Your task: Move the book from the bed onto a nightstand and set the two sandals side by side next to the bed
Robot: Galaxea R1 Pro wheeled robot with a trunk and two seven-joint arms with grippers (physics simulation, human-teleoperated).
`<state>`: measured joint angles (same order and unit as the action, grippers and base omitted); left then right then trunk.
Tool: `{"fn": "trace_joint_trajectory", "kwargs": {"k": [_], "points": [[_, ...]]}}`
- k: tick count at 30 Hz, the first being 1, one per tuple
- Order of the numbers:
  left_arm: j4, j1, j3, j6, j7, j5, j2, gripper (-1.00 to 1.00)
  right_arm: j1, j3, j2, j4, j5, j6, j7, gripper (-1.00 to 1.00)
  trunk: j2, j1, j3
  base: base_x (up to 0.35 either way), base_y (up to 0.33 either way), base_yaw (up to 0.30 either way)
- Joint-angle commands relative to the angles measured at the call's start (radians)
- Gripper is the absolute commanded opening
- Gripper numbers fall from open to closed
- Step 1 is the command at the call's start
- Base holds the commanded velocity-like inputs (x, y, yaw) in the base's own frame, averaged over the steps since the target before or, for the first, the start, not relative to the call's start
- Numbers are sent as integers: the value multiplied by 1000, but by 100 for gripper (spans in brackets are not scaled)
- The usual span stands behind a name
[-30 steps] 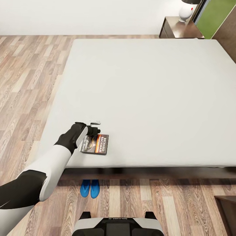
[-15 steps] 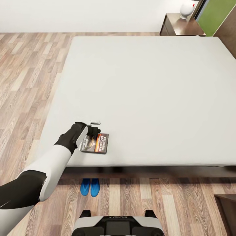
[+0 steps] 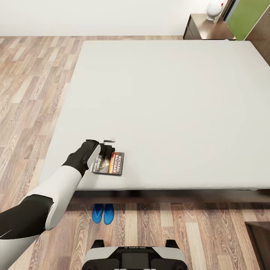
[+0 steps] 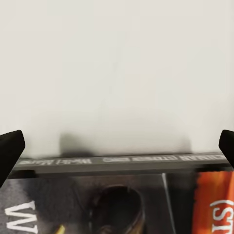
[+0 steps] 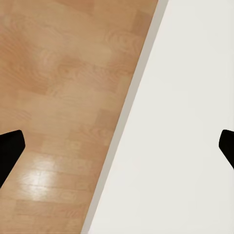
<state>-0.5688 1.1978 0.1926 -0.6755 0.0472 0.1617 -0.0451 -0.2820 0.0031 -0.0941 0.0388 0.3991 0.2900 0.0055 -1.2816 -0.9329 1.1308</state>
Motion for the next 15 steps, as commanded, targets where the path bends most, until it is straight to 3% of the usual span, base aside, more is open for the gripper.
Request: {"fn": "trace_joint_trajectory", "kwargs": {"k": [1, 15], "points": [[-1, 0, 4, -4, 5, 9, 1, 100, 0, 0, 0, -1, 6, 4, 1, 100, 0, 0, 1, 0, 0, 0], [0, 0, 4, 6, 5, 9, 1, 100, 0, 0, 0, -2, 6, 3, 1, 100, 0, 0, 15, 0, 0, 0]]}}
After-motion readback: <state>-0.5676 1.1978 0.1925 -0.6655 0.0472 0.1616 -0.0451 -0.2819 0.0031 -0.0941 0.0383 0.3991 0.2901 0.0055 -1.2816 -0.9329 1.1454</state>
